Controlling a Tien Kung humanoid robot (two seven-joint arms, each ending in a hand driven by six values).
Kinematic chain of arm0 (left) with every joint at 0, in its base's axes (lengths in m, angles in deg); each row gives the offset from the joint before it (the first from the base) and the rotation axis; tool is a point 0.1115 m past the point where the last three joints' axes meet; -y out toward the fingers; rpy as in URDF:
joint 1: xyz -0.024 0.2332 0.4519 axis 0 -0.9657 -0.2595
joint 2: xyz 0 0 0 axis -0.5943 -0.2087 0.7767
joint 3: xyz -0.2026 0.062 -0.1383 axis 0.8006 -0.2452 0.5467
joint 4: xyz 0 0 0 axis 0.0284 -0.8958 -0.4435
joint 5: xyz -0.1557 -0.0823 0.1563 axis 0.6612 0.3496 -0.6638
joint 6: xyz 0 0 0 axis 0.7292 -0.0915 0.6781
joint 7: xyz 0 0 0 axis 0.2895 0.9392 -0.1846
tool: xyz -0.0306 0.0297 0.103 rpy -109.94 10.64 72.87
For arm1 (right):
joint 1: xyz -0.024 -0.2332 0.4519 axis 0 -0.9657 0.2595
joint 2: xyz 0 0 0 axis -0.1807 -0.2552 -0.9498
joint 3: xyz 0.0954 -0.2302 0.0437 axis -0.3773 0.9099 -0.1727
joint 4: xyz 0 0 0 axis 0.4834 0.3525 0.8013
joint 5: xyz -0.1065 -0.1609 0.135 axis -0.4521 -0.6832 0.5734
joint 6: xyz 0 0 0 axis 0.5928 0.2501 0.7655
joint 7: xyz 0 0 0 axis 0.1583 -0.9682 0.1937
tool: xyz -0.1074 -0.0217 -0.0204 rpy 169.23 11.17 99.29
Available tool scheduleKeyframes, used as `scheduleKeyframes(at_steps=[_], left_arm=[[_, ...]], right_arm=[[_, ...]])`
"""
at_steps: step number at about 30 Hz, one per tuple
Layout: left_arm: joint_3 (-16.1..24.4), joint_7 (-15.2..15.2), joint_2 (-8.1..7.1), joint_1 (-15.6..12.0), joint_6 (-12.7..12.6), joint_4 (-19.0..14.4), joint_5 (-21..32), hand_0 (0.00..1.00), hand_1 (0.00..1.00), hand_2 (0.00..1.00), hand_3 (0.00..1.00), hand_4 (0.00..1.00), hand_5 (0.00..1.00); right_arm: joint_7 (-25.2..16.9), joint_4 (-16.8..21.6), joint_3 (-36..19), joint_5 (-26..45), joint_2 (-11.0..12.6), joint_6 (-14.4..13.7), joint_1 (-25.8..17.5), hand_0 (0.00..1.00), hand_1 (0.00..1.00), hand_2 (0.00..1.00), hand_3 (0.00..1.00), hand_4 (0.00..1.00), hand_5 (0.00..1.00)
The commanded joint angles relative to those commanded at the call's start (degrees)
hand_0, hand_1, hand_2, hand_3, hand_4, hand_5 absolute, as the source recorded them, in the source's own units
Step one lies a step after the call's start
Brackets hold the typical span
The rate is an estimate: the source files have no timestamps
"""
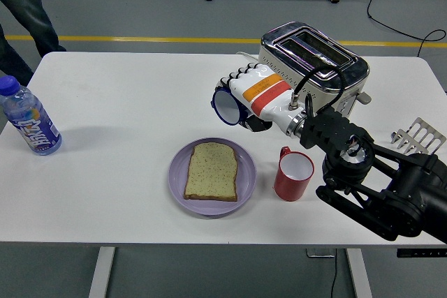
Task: Pick up the cup,pour liquid into bread,place the cup on the desk
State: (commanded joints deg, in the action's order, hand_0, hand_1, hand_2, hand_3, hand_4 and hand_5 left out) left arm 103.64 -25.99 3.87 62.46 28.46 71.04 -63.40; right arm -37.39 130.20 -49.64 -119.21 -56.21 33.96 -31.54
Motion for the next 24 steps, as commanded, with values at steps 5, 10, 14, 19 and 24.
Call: scheduleKeyframes(at_steps=[5, 10, 14, 19, 24], left_arm=[[0.4, 0.2, 0.02, -0.1, -0.1, 0.0, -0.6, 0.690, 0.756, 0.773, 0.611, 0.396, 0.998], [0.6, 0.3, 0.03, -0.2, -0.2, 0.0, -1.0, 0.690, 0.756, 0.773, 0.611, 0.396, 0.998], [0.9, 0.5, 0.01, -0.3, -0.2, 0.0, -1.6, 0.690, 0.756, 0.773, 0.611, 0.396, 0.998], [1.2, 0.6, -0.01, -0.4, -0.3, 0.0, -1.9, 0.690, 0.756, 0.773, 0.611, 0.396, 0.998], [1.0, 0.5, -0.03, -0.4, -0.2, 0.0, -1.7, 0.690, 0.756, 0.773, 0.611, 0.396, 0.998]], right_arm=[[1.3, 0.1, 1.6, -0.7, 0.2, -0.9, 0.3, 0.469, 0.425, 0.534, 0.504, 0.690, 0.002], [1.7, 0.0, 2.2, -0.8, 0.2, -1.0, 0.2, 0.469, 0.425, 0.533, 0.503, 0.690, 0.002], [2.1, 0.0, 2.4, -0.9, 0.3, -1.1, 0.2, 0.473, 0.425, 0.535, 0.505, 0.685, 0.002], [2.5, -0.1, 2.6, -1.0, 0.3, -1.3, 0.1, 0.482, 0.429, 0.537, 0.507, 0.671, 0.002], [2.5, -0.1, 2.5, -0.5, 0.1, -1.5, 0.0, 0.482, 0.429, 0.537, 0.507, 0.671, 0.002]])
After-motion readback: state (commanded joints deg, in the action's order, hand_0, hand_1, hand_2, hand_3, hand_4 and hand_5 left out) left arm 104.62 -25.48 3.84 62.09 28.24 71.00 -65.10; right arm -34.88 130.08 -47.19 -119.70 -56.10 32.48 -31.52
